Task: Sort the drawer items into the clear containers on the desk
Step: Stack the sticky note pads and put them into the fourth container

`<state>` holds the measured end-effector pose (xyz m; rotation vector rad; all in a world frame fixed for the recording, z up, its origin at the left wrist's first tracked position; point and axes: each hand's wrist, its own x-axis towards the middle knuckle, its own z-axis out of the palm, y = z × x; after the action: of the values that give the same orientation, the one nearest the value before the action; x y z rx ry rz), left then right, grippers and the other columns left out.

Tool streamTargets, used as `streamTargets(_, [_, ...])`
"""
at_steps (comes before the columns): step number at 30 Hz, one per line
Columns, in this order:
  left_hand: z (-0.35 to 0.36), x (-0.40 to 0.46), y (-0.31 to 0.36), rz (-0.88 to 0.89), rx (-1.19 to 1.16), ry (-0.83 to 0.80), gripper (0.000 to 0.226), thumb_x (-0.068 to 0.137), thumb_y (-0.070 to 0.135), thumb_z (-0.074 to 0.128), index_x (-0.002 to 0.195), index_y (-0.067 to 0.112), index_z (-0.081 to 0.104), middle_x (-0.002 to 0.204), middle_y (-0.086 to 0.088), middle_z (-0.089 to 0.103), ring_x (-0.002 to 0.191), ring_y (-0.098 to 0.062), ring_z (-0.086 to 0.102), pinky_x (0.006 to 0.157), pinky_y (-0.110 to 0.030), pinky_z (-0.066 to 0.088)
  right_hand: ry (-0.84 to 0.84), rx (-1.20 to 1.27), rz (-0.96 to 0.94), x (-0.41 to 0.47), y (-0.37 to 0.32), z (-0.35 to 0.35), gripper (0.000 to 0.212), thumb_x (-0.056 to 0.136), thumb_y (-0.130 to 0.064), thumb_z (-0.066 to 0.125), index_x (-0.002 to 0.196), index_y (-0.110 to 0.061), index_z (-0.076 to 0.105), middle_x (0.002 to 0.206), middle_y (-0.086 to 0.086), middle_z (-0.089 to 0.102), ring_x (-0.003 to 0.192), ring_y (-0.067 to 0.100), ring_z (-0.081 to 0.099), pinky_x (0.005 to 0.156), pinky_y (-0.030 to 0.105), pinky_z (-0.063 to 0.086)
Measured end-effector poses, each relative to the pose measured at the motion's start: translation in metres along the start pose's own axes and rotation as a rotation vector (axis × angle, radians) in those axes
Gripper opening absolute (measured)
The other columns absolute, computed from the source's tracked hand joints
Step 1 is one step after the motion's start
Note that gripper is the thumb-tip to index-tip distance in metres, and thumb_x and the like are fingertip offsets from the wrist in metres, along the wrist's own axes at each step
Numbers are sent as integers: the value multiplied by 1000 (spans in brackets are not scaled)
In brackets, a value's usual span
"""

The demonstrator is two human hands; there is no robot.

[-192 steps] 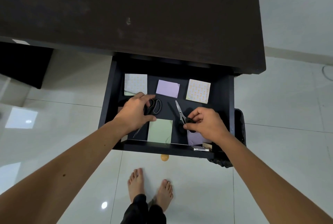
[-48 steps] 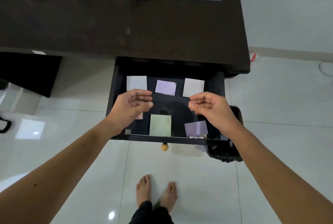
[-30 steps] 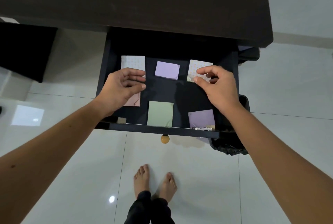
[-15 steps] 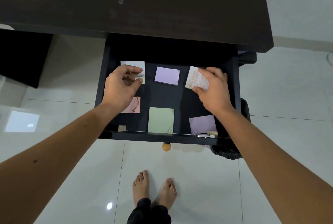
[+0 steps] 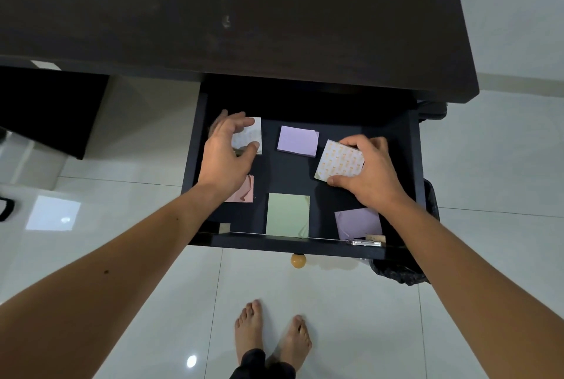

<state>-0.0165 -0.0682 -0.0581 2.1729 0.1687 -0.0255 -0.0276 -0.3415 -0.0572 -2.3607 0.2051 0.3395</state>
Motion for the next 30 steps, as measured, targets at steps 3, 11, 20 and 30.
streamTargets(3, [3, 2, -3, -102, 11, -49, 53, 97, 12, 75, 146, 20, 56, 166, 5, 40, 155, -8, 29, 100, 9, 21, -11, 33, -21, 0, 1, 1, 69, 72, -11, 94, 128, -32, 59, 124, 1, 50, 110, 17, 53, 80, 19, 39])
streamTargets(11, [7, 4, -7, -126, 138, -96, 72, 96, 24, 77, 159, 16, 42, 175, 4, 21, 163, -14, 13, 131, -32, 18, -51, 96, -18, 2, 5, 4, 72, 77, -9, 91, 138, -30, 59, 128, 2, 57, 118, 18, 54, 91, 29, 42])
streamTargets(20, [10, 2, -3, -91, 122, -55, 55, 112, 39, 45, 157, 9, 46, 167, 1, 34, 156, -15, 28, 125, -28, 25, -77, 315, 35, 3, 6, -1, 50, 90, -3, 77, 128, -32, 66, 123, -2, 66, 111, 16, 66, 78, 30, 62])
streamTargets(30, [10, 6, -8, -113, 190, -99, 68, 98, 7, 72, 159, 7, 41, 164, -3, 35, 151, -21, 36, 122, -22, 24, -100, 656, 154, 2, 7, -8, 38, 90, -2, 79, 123, -19, 72, 118, 1, 77, 112, 15, 74, 96, 41, 63])
